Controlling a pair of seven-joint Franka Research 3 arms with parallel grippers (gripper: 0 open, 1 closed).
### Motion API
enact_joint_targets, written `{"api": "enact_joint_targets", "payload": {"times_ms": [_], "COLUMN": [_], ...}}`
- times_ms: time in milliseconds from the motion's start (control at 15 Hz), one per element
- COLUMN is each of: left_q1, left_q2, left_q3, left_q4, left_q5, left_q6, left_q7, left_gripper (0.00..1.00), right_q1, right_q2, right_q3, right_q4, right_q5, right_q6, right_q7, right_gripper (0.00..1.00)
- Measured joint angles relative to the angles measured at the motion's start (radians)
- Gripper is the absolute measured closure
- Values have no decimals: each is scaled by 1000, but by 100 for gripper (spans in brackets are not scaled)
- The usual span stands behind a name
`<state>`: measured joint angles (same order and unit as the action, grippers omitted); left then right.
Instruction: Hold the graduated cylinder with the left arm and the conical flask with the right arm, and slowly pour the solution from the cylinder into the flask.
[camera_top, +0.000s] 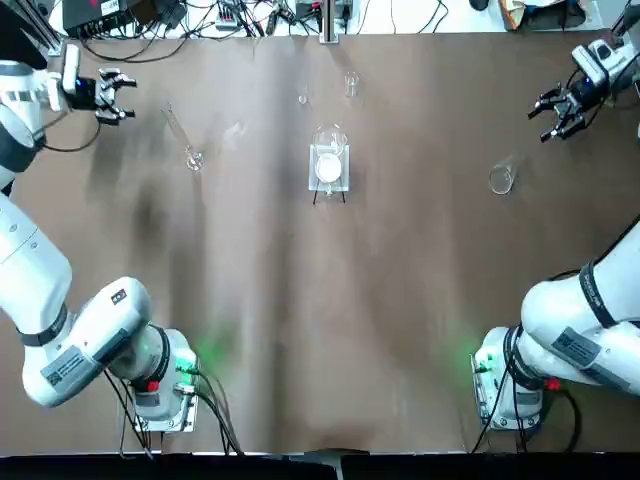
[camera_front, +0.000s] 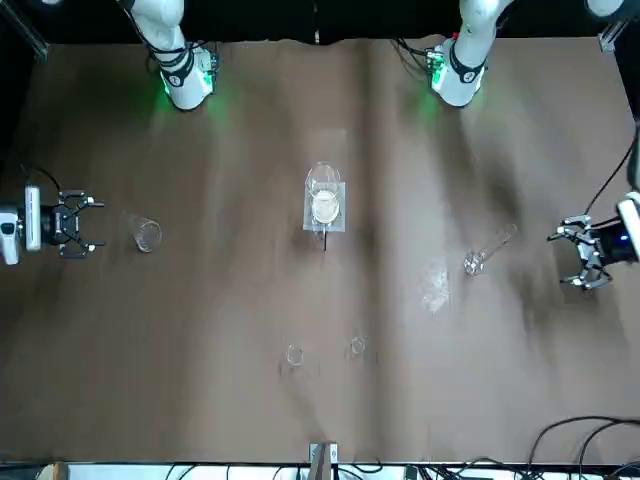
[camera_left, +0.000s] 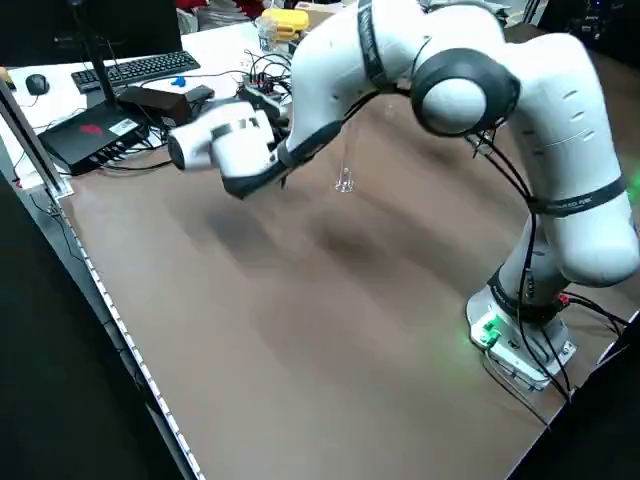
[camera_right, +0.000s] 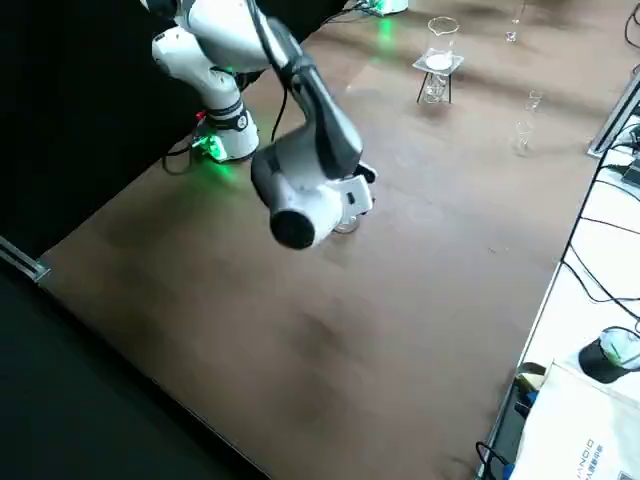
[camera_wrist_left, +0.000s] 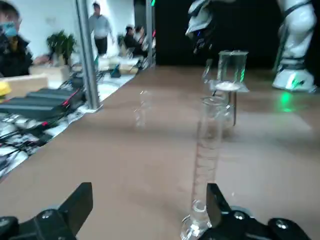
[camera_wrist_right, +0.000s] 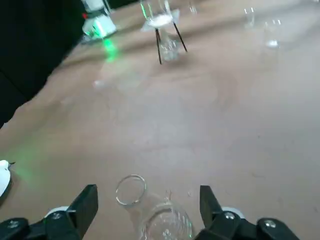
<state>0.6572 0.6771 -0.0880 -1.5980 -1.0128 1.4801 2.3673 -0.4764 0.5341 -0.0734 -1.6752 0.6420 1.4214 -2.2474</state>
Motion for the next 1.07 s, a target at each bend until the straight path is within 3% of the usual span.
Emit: {"api": "enact_joint_targets", "payload": {"times_ms": [200,467,1067], "left_q1": [-2,-34,-134], "left_q2": [73,136,160], "left_q3": [-3,-11,-13], "left_q4": [2,3,6], "left_q5": [-17,-17,-17], "left_q6": [-74,-91,-118], "left_q7": [57,69,127], "left_gripper": [0,0,0], "right_q1": [-32,-82,-110], "right_q2": [54,131,230], "right_q3": [0,0,2], "right_q4": [0,0,-11], "right_q5": [49,124,183], "right_q6": [-59,-118,-157], "right_q7": [-111,-187,-337], "right_gripper": [12,15,19]}}
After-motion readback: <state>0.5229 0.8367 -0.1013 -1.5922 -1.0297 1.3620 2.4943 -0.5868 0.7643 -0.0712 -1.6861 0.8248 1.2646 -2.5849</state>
